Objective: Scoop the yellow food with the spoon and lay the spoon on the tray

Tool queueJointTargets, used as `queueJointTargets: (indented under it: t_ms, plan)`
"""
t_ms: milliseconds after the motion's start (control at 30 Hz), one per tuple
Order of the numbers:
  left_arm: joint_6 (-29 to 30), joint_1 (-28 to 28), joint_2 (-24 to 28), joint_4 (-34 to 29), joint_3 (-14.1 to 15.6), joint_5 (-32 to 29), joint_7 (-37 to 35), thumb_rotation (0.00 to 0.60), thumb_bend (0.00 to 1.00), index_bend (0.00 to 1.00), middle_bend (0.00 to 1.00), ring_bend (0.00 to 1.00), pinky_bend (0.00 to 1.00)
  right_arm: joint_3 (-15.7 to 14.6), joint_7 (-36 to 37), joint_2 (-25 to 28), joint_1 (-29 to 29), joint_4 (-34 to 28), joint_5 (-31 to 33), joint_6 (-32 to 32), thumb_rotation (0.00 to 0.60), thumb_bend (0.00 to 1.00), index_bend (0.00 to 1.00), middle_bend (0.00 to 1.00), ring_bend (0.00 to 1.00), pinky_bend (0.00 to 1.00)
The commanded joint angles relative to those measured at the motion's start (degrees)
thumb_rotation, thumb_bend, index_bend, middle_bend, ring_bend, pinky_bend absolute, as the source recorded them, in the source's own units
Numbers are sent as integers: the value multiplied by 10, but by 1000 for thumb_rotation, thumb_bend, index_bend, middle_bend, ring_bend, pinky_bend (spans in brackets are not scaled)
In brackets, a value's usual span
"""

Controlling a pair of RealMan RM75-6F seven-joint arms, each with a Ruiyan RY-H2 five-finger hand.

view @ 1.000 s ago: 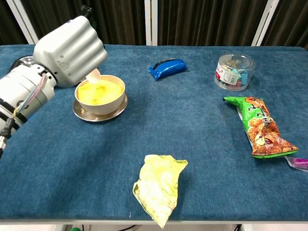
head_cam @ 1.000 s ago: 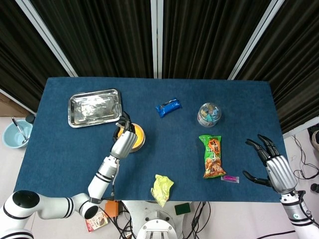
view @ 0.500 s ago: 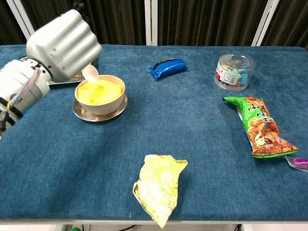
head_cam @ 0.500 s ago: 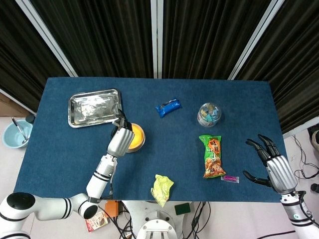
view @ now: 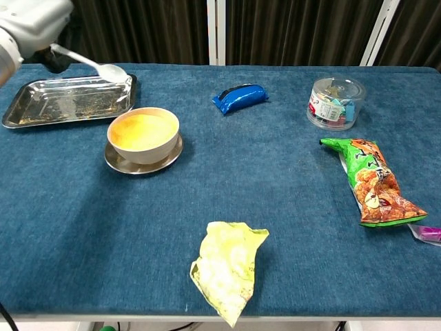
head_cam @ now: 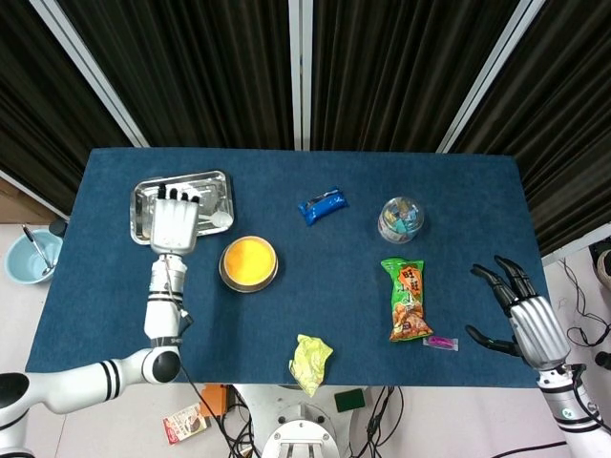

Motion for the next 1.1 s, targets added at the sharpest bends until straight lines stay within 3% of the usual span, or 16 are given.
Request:
queueJointTargets:
  t_ms: [33, 300, 567, 700, 833, 933, 1100]
  plan:
    - [-99, -2, 30, 48, -61, -117, -90, 600, 486, 587, 476, 320, 214, 1, -3, 2, 0, -4, 1, -2, 600, 176, 106, 191, 0, 84]
    - [-174, -33, 9, 171, -52, -167, -158, 600, 485, 567, 460, 305, 199, 2, -17, 7, 3, -16, 3, -11, 600, 176, 106, 192, 0, 85]
    - [-220, -67, -20, 273, -37, -207, -168, 600, 465, 527, 447, 294, 194, 5, -31, 12, 5, -32, 8, -18, 600, 176, 106, 191, 0, 84]
    - [-232, -78, -27, 300, -31, -220, -168, 600, 416, 431, 423, 269, 186, 7, -35, 11, 6, -36, 13, -23, 600, 176, 106, 191, 0, 84]
    - [-227, -80, -29, 307, -21, -210, -178, 600, 360, 344, 387, 242, 186, 8, -41, 13, 8, -41, 13, -27, 600, 176, 106, 191, 0, 84]
    - [-213, -73, -20, 290, -14, -190, -198, 600, 331, 335, 375, 235, 186, 11, -41, 16, 10, -43, 17, -32, 600, 176, 106, 191, 0, 84]
    - [-149, -29, 39, 196, 6, -107, -263, 600, 325, 335, 374, 236, 185, 11, -46, 31, 8, -41, 31, -40, 600, 178, 106, 191, 0, 84]
